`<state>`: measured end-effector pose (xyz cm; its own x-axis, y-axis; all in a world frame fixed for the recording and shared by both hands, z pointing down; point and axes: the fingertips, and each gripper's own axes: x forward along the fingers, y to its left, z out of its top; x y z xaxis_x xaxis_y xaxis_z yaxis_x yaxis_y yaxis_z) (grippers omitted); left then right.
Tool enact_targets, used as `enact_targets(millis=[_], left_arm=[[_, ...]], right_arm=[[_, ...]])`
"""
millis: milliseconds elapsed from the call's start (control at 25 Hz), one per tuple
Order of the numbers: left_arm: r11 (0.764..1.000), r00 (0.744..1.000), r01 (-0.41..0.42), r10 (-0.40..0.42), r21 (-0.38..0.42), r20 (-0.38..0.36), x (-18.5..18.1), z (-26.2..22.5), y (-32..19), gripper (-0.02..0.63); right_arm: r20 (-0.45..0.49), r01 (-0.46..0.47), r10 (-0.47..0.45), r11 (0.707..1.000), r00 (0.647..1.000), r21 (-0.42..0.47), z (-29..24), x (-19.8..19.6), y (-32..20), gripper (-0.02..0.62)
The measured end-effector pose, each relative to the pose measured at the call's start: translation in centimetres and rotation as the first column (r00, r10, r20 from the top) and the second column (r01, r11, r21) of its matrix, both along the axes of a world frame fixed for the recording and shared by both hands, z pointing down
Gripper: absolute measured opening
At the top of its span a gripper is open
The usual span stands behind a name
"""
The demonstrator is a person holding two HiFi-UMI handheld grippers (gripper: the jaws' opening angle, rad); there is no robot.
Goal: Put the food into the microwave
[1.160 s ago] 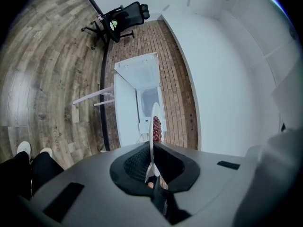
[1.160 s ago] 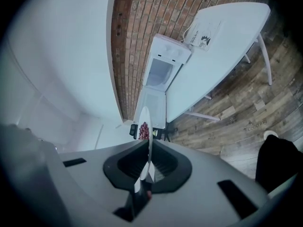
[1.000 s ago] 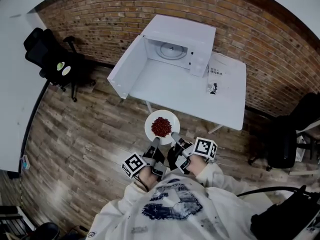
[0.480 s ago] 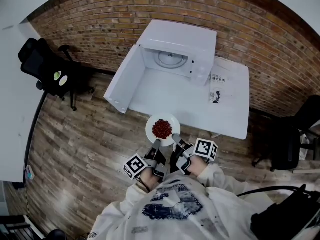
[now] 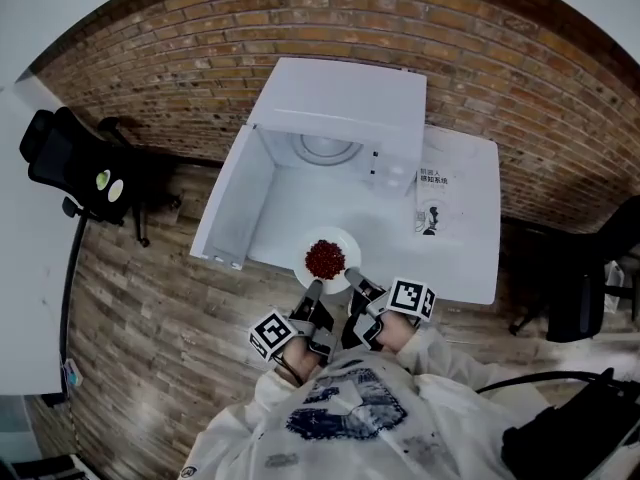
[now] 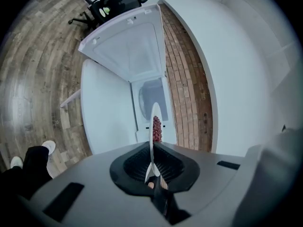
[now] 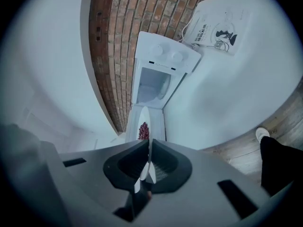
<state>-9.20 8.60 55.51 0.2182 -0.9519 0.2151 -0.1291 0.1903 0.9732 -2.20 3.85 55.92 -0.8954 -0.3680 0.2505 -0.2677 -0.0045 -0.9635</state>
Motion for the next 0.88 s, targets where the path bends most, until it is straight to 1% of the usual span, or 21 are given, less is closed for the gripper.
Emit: enact_targets(millis=[120,280,360,440,560,720,880], left_arm=[[1.000,1.000,-0.020,0.020,-0.018,0.011,0.0,0.4,-3.4,0.023],[1.000,1.000,-0.031,0.031,0.002,-0.002,-0.1,0.1,-8.2,0.023],[0.999,0.999,-0.035,0.036,-0.014,0.011,-0.4,0.3,-9.8,0.023],[0.999,0.999,-0.036,0.036,-0.033,0.026,-0.6,0.6,-11.1,0.023],[0.999,0.999,-0.032,0.033,-0.026,0.019,-0.9,0.5,-13.1,0.023],[0.998,0.999,-0.040,0.042,-0.052,0.033,-1.7,1.0,-14.4,0.023],[0.997,0.998,-0.049,0.051,-0.066,0.023,-2.2,1.5,-15.2,0.023]], right_arm=[[0.002,-0.014,0.014,1.000,1.000,-0.010,0.4,0.1,-3.4,0.025],[0.008,-0.027,0.027,0.999,1.000,-0.020,0.5,-0.2,-7.6,0.025],[0.011,-0.028,0.029,0.999,1.000,-0.024,0.6,-0.3,-9.3,0.025],[0.013,-0.027,0.028,0.999,1.000,-0.024,0.7,-0.4,-10.9,0.025],[0.016,-0.025,0.026,0.999,1.000,-0.028,0.9,-0.9,-12.8,0.025],[0.017,-0.031,0.032,0.999,0.999,-0.043,1.2,-1.6,-14.1,0.025],[0.012,-0.045,0.046,0.997,0.999,-0.056,1.6,-2.0,-14.9,0.025]])
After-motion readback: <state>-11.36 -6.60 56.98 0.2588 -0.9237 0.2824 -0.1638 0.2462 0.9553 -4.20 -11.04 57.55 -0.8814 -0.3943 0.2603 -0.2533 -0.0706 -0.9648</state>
